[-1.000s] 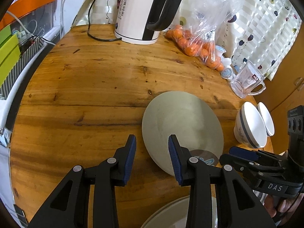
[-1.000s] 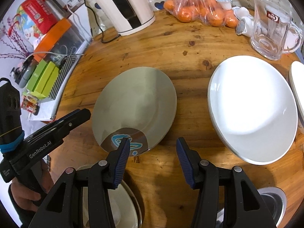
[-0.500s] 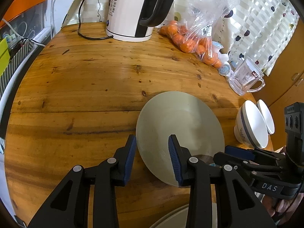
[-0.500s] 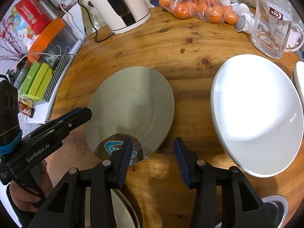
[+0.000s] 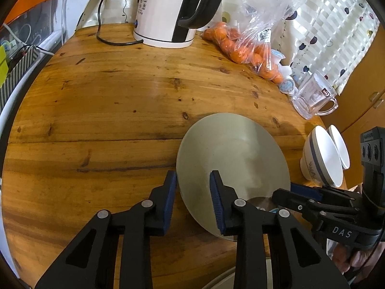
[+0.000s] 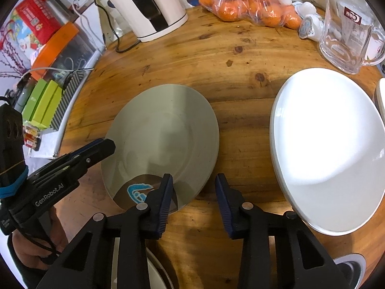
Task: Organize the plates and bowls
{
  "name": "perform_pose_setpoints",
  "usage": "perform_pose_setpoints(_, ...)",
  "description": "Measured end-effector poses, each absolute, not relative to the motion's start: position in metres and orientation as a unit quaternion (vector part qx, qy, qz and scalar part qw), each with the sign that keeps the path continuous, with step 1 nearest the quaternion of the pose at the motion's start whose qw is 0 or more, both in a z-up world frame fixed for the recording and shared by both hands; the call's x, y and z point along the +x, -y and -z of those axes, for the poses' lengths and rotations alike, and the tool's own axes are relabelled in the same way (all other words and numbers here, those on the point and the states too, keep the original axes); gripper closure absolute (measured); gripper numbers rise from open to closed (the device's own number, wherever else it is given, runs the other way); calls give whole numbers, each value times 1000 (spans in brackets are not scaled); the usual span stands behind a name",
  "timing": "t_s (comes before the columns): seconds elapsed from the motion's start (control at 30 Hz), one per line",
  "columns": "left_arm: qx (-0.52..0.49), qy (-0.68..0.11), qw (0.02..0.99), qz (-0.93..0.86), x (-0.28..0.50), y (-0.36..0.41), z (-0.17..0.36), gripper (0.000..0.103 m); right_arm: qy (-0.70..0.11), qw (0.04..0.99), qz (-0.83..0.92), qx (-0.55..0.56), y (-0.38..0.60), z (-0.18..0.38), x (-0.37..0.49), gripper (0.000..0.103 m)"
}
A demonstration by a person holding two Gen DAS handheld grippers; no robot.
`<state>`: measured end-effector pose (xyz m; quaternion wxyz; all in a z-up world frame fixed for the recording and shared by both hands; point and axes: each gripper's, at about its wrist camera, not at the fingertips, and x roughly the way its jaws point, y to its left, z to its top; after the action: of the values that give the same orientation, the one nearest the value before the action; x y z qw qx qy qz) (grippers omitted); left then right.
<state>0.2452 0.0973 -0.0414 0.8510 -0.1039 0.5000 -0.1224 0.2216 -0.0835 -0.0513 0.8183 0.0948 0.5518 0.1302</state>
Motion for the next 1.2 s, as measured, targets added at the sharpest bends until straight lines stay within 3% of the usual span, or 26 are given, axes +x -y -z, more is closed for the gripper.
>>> perform_pose_setpoints(0.33,-101,-503,850,122,248,-100,45,82,-548,822,-127,90,80,52,227,72)
perform_pose_setpoints(1.2,-109,-484,862,106,228,-108,21,82,-523,837,-139,73,69,25,219,76)
